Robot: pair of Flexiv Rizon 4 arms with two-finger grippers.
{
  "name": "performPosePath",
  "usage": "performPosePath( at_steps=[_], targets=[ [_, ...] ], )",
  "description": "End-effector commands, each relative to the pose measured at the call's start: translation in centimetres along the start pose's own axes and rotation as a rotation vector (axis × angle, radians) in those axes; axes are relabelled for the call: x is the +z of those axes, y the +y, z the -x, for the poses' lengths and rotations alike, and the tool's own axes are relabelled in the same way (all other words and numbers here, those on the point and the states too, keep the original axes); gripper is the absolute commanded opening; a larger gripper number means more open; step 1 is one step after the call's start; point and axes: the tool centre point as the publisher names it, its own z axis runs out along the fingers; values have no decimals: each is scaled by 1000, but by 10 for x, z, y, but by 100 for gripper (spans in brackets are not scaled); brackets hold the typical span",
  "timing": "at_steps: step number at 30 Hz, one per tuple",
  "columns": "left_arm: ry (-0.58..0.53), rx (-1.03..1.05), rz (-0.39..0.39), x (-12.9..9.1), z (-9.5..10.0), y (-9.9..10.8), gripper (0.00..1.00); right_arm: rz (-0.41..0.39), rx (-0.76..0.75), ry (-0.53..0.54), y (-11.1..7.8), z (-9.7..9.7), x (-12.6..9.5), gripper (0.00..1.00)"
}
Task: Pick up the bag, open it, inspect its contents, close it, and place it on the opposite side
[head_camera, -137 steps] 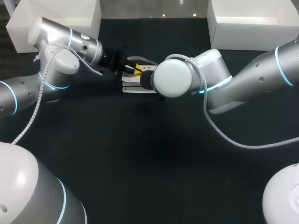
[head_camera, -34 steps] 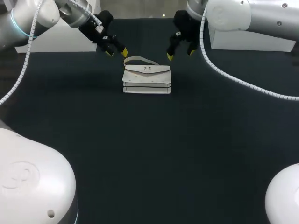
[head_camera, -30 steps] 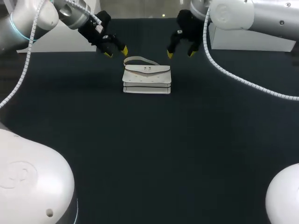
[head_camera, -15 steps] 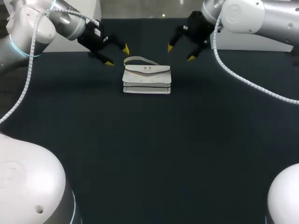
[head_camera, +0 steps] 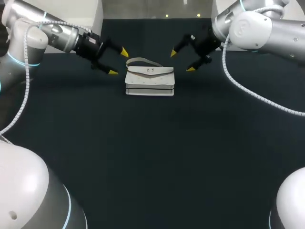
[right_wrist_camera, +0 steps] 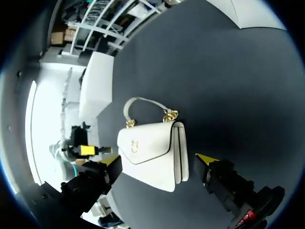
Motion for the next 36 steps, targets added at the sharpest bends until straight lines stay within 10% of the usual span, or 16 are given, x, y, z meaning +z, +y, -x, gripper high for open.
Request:
performPosePath(
  at_steps=[1,24,36],
  targets=[
    [106,0,163,9,9,-21,100,-13,3,32,4,3,7,100],
    [154,130,122,32,9,-5,100,-160,57,243,12,12,40,97],
    [171,129,123,45,10,-5,86,-229,69,307,6,4,48,74]
  ],
)
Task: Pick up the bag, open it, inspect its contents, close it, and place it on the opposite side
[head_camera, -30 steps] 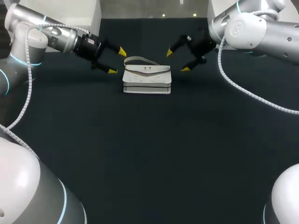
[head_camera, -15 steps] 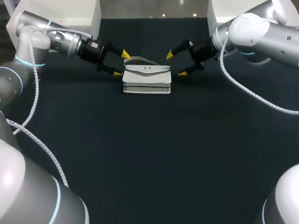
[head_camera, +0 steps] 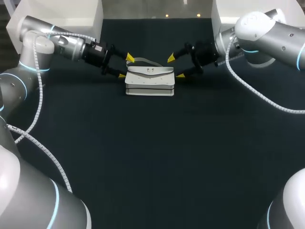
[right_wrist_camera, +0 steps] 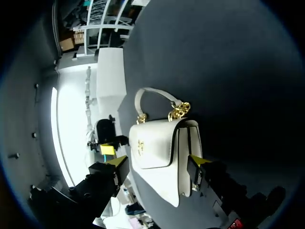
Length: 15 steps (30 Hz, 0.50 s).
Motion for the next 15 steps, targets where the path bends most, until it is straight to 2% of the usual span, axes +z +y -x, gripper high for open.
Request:
performPosePath(
  at_steps=[1,8,13,15],
  targets=[
    [6,-1,-1,7,4,1,85,-84,2,6,5,1,5,74],
    [6,-10,4,12,8,1,82,-109,11,25,3,2,10,70],
    [14,-14,2,13,9,0,70,-114,7,31,3,-1,12,64],
    [9,-17,-3,14,9,0,61,-116,7,29,3,-1,14,60]
  ],
)
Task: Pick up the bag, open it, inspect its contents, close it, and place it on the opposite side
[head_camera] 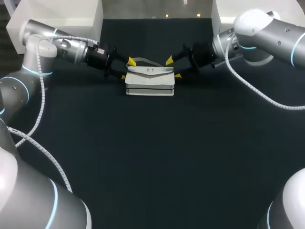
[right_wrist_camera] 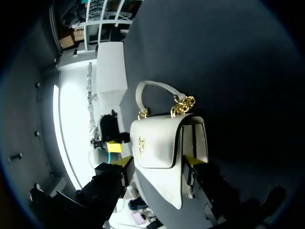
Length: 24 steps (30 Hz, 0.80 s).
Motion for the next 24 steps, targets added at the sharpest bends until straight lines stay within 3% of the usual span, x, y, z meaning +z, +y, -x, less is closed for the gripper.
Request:
performPosePath(
  at_steps=[1,3,14,17,18,21,23,24],
  targets=[
    [3,-3,-1,4,3,-3,56,-61,2,-3,6,2,4,58],
    [-7,-6,-9,4,3,-3,48,-65,7,-9,6,4,6,56],
    [-27,-27,-72,3,7,-10,42,-77,20,-7,8,5,12,49],
    [-24,-31,-76,2,8,-11,31,-80,22,-4,9,4,13,43],
    [-25,-32,-77,2,8,-12,22,-81,23,-2,9,4,14,42],
    [-34,-37,-84,2,11,-12,21,-83,33,1,9,6,14,40],
    [-37,-46,-91,1,12,-12,18,-81,39,0,10,8,15,34],
    [-38,-46,-91,1,13,-12,12,-80,43,2,10,9,14,22]
  ],
)
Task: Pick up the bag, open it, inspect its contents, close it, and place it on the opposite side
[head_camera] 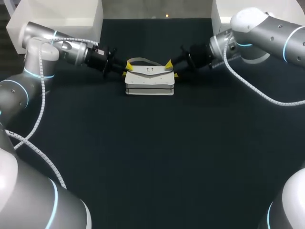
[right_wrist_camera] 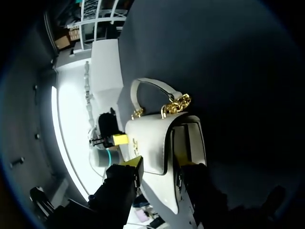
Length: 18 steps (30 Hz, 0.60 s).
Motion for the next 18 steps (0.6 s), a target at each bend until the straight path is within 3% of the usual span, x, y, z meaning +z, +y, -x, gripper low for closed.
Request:
performPosePath(
  at_steps=[1,2,11,12,13,14,15,16,17,18],
  targets=[
    [-4,-5,-15,1,0,4,6,-39,7,6,7,2,2,2],
    [-8,-8,-17,1,1,3,0,-39,9,7,7,3,2,0],
    [-14,-8,-11,3,3,4,1,-38,15,17,6,6,1,0],
    [-14,-7,-12,2,2,5,34,-37,14,18,6,6,0,0],
    [-14,-5,-14,1,2,5,42,-33,12,21,6,5,-1,18],
    [-12,-4,-15,0,1,5,42,-32,12,22,5,5,-1,36],
    [-12,-4,-17,0,1,5,38,-29,11,23,5,5,-2,41],
    [-10,-3,-20,0,1,5,24,-27,11,24,5,4,-3,43],
    [-8,-3,-22,-1,1,5,0,-25,11,24,6,4,-3,42],
    [-8,-3,-23,-1,1,5,0,-24,12,25,6,4,-3,36]
  ],
)
